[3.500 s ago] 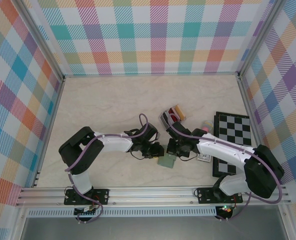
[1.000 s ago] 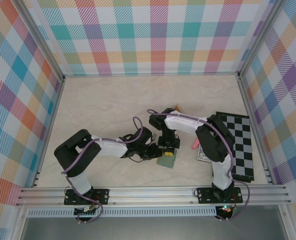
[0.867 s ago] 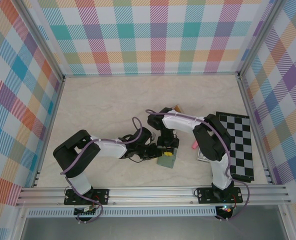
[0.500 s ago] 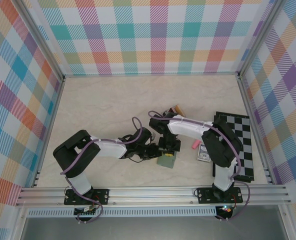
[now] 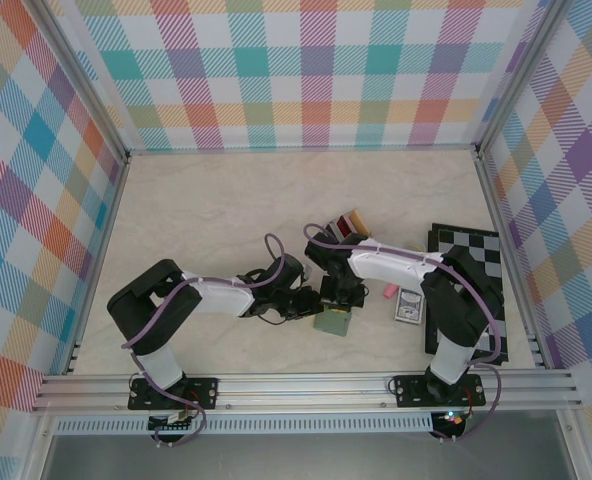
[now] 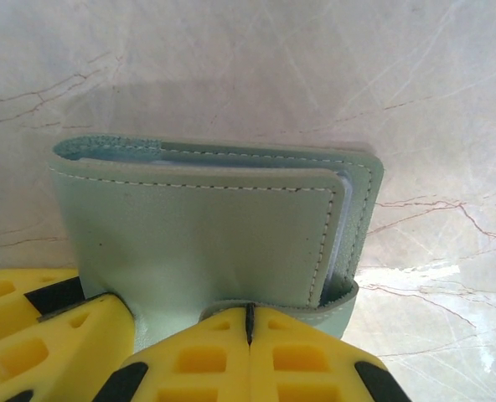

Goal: Put the credit cards into the card holder
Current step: Close the button on the card holder.

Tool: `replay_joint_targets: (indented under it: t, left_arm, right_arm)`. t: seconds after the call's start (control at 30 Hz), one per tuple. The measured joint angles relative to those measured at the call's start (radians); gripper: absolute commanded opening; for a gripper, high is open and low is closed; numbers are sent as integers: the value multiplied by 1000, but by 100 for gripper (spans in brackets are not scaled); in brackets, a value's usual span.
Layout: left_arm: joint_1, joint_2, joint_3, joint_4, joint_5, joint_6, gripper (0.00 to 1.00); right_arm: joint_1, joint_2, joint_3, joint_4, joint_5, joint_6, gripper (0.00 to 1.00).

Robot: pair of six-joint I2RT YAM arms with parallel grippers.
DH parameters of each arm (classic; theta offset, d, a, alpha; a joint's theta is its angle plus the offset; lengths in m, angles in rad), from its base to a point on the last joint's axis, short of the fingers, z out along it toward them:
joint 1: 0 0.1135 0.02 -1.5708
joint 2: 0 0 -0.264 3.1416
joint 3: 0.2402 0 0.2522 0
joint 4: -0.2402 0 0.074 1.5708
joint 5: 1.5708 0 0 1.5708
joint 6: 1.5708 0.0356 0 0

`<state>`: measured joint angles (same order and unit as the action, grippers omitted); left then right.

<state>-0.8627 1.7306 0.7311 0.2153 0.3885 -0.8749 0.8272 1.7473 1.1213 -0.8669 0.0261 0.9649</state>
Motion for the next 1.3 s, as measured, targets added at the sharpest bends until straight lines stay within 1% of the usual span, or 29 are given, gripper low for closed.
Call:
replay_joint_targets:
  t: [0.17, 0.43, 0.63, 0.83, 0.97, 1.1, 1.3]
  left_arm:
    - [0, 2, 2, -1, 3, 0, 23]
    - [0, 2, 4, -2, 3, 0, 21]
    - [0, 2, 1, 1, 3, -3, 21]
    - [9, 0, -16, 24, 15, -19, 20]
    - [8, -4, -20, 28, 10, -23, 20]
    - [6, -5, -20, 31, 6, -23, 20]
    - [2, -5, -20, 31, -5, -23, 21]
  right_arm:
    - [-1, 5, 3, -1, -1, -5, 3]
    - [0, 110, 113, -113, -1, -16, 2]
    - [7, 152, 145, -146, 3, -16, 2]
    - [7, 235, 239, -244, 3, -48, 2]
    - [9, 293, 297, -309, 7, -43, 2]
    - [12, 237, 243, -257, 18, -11, 3]
    - [14, 104, 111, -112, 22, 16, 8]
